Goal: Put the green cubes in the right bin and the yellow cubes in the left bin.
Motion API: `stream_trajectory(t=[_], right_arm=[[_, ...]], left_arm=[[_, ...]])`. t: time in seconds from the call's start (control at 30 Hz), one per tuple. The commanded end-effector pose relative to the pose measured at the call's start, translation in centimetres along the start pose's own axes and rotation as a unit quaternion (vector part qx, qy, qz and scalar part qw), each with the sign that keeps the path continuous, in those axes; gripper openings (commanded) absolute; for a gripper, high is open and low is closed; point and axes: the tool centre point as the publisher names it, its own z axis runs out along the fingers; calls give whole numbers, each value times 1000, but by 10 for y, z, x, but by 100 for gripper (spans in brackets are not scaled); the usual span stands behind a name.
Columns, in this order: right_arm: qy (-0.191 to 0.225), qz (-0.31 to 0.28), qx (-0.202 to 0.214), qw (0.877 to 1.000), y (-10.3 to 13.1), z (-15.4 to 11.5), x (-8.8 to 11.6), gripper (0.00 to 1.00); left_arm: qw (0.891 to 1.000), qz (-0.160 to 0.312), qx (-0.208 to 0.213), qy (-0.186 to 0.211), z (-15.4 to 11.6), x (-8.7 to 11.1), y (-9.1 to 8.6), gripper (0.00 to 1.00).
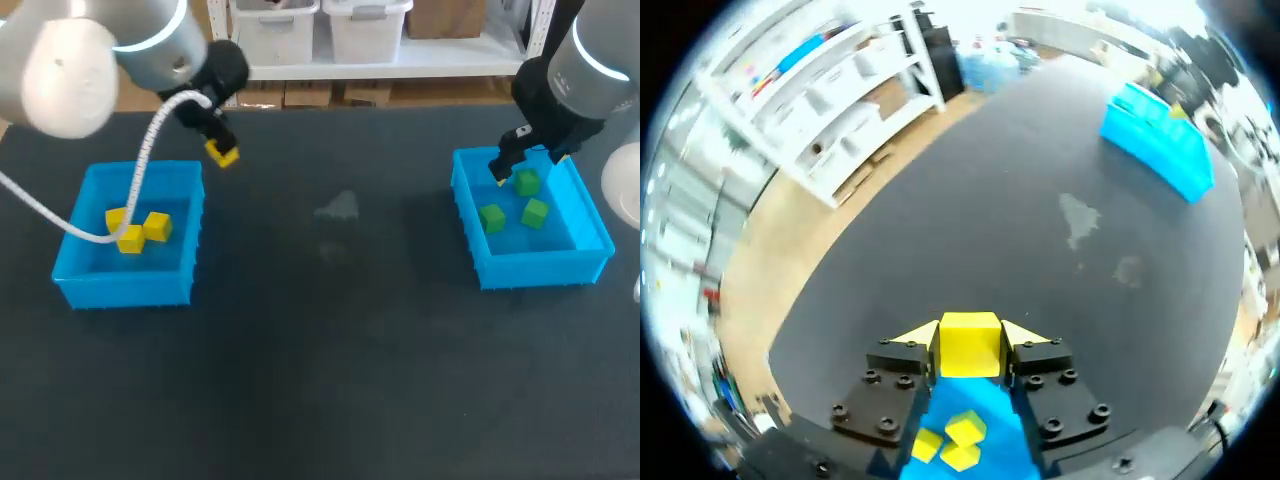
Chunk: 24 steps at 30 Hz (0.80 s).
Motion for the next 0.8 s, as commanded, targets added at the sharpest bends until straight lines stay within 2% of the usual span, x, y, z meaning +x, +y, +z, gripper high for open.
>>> stream_trajectory(t=[0.03, 0.23, 0.47, 0.57, 0.7, 0.73, 0.77, 0.8], right_arm=[[-1, 0, 1, 1000, 0, 0, 1, 100], [-1, 0, 1, 1000, 0, 0, 1, 100], [-1, 0, 1, 1000, 0, 0, 1, 100], [-1, 0, 1, 1000, 0, 0, 1, 100], [-1, 0, 1, 1000, 0, 0, 1, 100], [-1, 0, 1, 1000, 0, 0, 1, 100], [-1, 0, 1, 1000, 0, 0, 1, 100], [-1, 0, 1, 1000, 0, 0, 1, 100]], left_arm=[[995, -63, -9, -77, -26, 43, 9, 0], [987, -126, -20, -96, -41, 74, 19, 0], [980, -171, -29, -93, -43, 113, 20, 0], [979, -179, -32, -88, -40, 123, 20, 0], [980, -183, -28, -79, -37, 126, 18, 0], [979, -184, -30, -81, -37, 126, 17, 66], [978, -187, -30, -84, -37, 126, 17, 100], [978, -189, -28, -85, -37, 125, 17, 100]])
